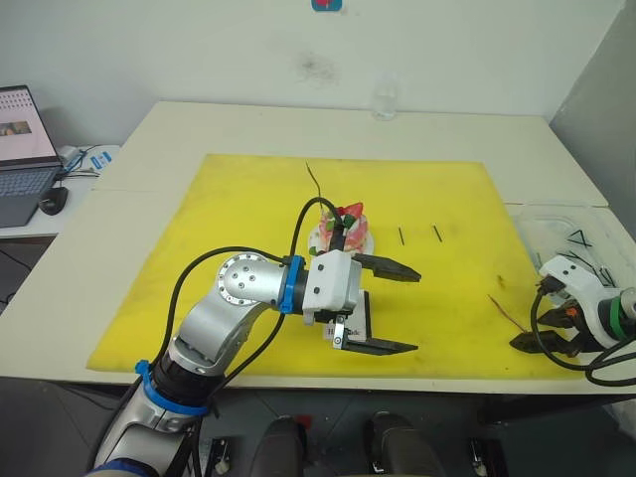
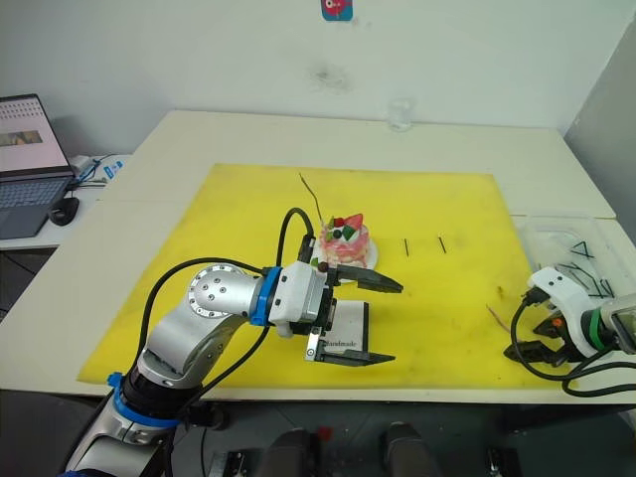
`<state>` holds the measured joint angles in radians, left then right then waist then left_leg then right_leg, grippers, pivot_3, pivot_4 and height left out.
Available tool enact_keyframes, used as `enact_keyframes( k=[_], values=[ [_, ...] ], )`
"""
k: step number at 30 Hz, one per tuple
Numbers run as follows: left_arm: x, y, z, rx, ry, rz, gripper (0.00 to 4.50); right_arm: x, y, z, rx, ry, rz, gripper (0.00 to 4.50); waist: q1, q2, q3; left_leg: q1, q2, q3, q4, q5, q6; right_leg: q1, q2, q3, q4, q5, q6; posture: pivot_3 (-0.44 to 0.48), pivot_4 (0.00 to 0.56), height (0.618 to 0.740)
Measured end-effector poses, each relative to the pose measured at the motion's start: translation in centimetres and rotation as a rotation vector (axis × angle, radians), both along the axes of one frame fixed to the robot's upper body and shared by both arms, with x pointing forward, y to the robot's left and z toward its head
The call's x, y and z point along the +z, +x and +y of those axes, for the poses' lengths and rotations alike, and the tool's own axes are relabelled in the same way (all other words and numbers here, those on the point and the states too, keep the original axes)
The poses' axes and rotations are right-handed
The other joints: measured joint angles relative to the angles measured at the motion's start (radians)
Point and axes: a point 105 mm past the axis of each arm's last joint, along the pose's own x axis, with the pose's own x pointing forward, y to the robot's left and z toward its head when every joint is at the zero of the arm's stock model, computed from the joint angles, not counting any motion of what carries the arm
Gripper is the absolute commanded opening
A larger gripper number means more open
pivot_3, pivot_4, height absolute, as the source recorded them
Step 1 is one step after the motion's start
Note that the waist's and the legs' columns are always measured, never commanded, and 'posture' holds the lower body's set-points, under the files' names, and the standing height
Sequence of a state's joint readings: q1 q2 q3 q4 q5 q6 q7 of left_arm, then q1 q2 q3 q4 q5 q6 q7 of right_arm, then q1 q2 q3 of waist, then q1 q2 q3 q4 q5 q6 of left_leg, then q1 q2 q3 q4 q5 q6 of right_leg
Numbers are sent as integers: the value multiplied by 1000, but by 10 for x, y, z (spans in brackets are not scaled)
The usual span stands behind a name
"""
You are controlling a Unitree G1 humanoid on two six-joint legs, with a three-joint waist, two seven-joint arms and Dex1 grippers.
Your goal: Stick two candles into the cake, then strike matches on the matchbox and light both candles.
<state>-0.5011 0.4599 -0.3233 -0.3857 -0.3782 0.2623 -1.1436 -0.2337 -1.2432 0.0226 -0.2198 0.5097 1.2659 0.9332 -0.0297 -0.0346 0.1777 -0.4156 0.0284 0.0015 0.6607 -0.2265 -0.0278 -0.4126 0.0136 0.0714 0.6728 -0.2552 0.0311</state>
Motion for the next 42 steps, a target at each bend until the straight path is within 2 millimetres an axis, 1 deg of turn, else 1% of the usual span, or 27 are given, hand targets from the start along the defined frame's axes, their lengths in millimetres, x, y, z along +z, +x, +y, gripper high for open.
enact_keyframes(
  k=[3,4,5,8,9,10,14,19,22,24,25,27,30,32,33,35,37,39,42],
  values=[
    [0,-1,0,-1,-1,-2,4500,0,1,-1,2,-7,-4,3949,0,0,0,0,0,0,1,0,0,0,0,0,0,0,0,0,150,740],
    [0,-1,0,-1,-1,-3,4500,0,1,-1,0,-10,-4,3688,0,0,0,0,0,0,1,0,0,0,-1,0,0,0,-1,0,150,740],
    [0,-1,0,-1,-1,-3,4500,0,1,-2,-4,-14,-3,3280,0,0,0,0,0,0,1,0,0,0,-1,0,0,0,0,0,150,740],
    [0,-1,0,-1,-2,-3,4500,-1,0,-4,-14,-21,3,2255,0,0,0,0,0,0,0,0,0,0,-1,0,0,0,0,0,150,740],
    [0,-1,0,-1,-2,-3,4500,-2,-1,-4,-16,-24,5,1796,0,0,0,0,0,0,0,0,0,0,0,-1,0,0,0,0,150,740],
    [0,-1,0,-1,-2,-3,4500,-2,-1,-5,-17,-26,7,1567,0,0,0,0,0,0,0,0,0,0,0,-1,0,0,0,0,150,740],
    [0,-1,0,-1,-2,-3,4500,-1,-2,-6,-16,-29,10,85,0,0,0,0,0,-1,0,0,0,0,0,-1,0,0,0,0,150,740],
    [-2,0,0,-3,2,-5,4500,1,-1,-5,-3,-22,7,31,0,0,0,0,0,0,0,0,0,0,0,0,0,0,0,0,150,740],
    [-4,4,1,6,0,3,4500,9,3,4,29,28,0,31,-1,0,0,0,0,0,0,0,0,0,0,0,1,0,0,0,150,740],
    [-4,6,3,17,-2,14,4500,24,10,22,74,126,-25,31,-9,1,0,1,0,1,0,0,0,0,1,1,1,0,0,0,150,740],
    [-4,7,6,26,-9,25,4500,33,15,34,118,182,-49,31,-13,1,0,1,0,1,0,0,0,0,1,1,1,0,0,0,150,740],
    [-9,9,17,74,-15,79,4500,57,27,63,250,308,-144,31,-22,2,1,2,0,0,0,0,0,0,2,0,2,0,0,0,150,740],
    [-16,15,36,213,-86,213,4500,91,56,113,361,525,-385,31,-33,0,2,2,1,-2,0,0,0,0,4,-1,5,0,0,0,150,740],
    [-19,20,50,338,-153,264,4500,105,73,146,374,654,-558,31,-33,-1,2,1,2,-3,-1,0,0,-2,5,-1,6,0,0,0,150,740],
    [-20,23,54,384,-173,280,4500,106,77,156,376,688,-603,31,-29,0,3,0,2,-4,-1,0,0,-3,4,-1,6,0,0,0,150,740],
    [-23,29,71,545,-241,304,4500,114,88,183,358,777,-770,31,-21,1,3,-3,3,-4,-1,0,0,-6,3,-1,7,0,0,0,150,740],
    [-23,36,84,665,-294,316,4500,115,91,199,333,822,-877,31,-10,1,3,-5,4,-3,-1,0,0,-7,1,-1,7,0,0,0,150,740],
    [-20,41,93,752,-329,309,4500,112,95,209,298,843,-954,31,-2,1,3,-6,1,-1,0,0,0,-7,-2,0,6,0,1,0,150,740],
    [-14,45,101,822,-355,284,4500,107,105,210,219,853,-1051,31,1,1,3,-5,-1,0,2,0,0,-6,-5,1,5,1,2,0,150,740]
  ],
)
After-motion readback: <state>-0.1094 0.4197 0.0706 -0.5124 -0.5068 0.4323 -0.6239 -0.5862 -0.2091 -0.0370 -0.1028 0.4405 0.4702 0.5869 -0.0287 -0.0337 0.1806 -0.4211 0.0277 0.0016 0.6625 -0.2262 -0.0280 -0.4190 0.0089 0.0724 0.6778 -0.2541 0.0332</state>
